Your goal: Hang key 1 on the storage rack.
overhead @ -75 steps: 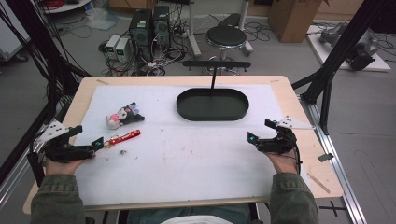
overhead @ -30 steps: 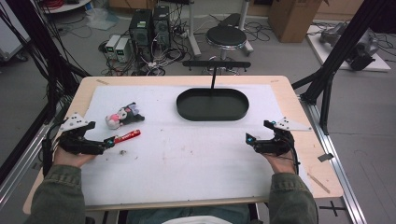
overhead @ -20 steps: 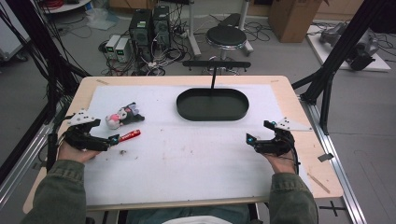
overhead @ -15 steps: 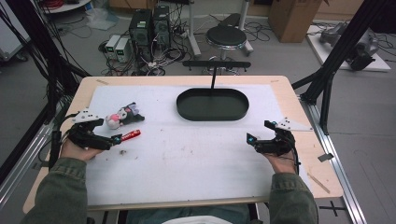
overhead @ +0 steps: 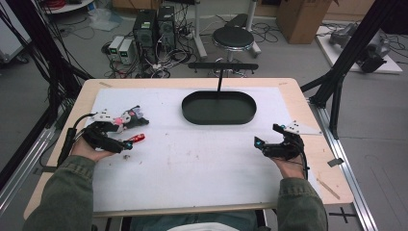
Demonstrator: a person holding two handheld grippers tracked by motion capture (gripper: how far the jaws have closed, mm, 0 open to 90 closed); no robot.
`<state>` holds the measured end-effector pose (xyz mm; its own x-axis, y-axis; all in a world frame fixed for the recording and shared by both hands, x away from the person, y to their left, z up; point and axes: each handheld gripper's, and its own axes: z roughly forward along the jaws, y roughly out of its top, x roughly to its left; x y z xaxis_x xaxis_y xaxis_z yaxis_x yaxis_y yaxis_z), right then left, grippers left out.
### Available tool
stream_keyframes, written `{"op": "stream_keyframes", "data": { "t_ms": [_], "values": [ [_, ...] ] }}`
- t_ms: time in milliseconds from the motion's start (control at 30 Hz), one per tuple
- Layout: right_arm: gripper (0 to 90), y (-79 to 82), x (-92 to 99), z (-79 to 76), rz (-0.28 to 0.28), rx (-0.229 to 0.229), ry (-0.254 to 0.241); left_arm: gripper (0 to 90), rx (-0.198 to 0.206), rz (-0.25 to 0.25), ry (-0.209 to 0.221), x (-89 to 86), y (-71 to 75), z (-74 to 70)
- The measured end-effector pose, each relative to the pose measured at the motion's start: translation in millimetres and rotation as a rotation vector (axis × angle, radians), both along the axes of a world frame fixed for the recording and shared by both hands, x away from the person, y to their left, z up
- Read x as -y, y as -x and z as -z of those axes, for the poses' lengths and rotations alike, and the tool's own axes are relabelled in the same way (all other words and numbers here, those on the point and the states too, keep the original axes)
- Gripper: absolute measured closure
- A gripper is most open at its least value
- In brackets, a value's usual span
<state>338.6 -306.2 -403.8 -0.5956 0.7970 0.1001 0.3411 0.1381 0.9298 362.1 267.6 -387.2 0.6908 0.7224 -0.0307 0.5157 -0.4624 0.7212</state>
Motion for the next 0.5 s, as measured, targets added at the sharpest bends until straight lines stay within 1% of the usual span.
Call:
{"op": "stream_keyframes", "data": {
  "t_ms": [33, 67, 100, 133, 167, 200, 267, 333, 367, 467, 500],
  "values": [
    [0.4, 0.3, 0.1, -0.3, 0.0, 0.001, -0.003, 9.8, -0.009, 0.004, -0.001, 0.7, -2.4, 1.3],
    [0.4, 0.1, 0.6, -0.4, 0.001, 0.008, -0.003, 12.7, -0.021, 0.009, -0.01, 0.7, -4.6, 2.7],
    [0.4, 0.4, 0.3, -0.4, -0.001, 0.0, -0.006, 14.9, -0.026, 0.01, -0.02, 0.8, -6.5, 4.7],
    [0.4, 0.4, 0.3, -0.4, -0.001, 0.0, -0.006, 14.9, -0.038, 0.01, -0.033, 0.6, -8.3, 6.0],
    [0.4, -0.2, -0.1, 0.1, -0.005, 0.005, 0.003, 22.2, -0.047, 0.021, -0.053, 1.1, -9.8, 6.7],
    [0.4, -0.2, -0.1, 0.1, -0.005, 0.005, 0.003, 22.2, -0.048, 0.031, -0.066, 2.6, -11.1, 7.1],
    [0.4, -0.4, -1.0, 0.3, -0.003, 0.001, 0.005, 25.4, -0.053, 0.045, -0.078, 6.6, -13.6, 6.9],
    [0.4, -0.7, -1.0, 0.5, -0.003, 0.001, 0.007, 27.0, -0.057, 0.052, -0.101, 10.5, -16.2, 7.8],
    [0.4, -0.9, -1.0, 0.6, -0.004, 0.002, 0.008, 27.7, -0.061, 0.052, -0.12, 12.5, -18.4, 9.3],
    [0.4, -0.7, -1.1, 0.4, -0.004, 0.008, 0.012, 29.7, -0.086, 0.048, -0.136, 14.1, -24.4, 15.8],
    [0.4, -0.2, -1.4, 0.4, -0.005, 0.0, 0.01, 30.8, -0.1, 0.046, -0.147, 14.7, -25.7, 18.2]
  ]
}}
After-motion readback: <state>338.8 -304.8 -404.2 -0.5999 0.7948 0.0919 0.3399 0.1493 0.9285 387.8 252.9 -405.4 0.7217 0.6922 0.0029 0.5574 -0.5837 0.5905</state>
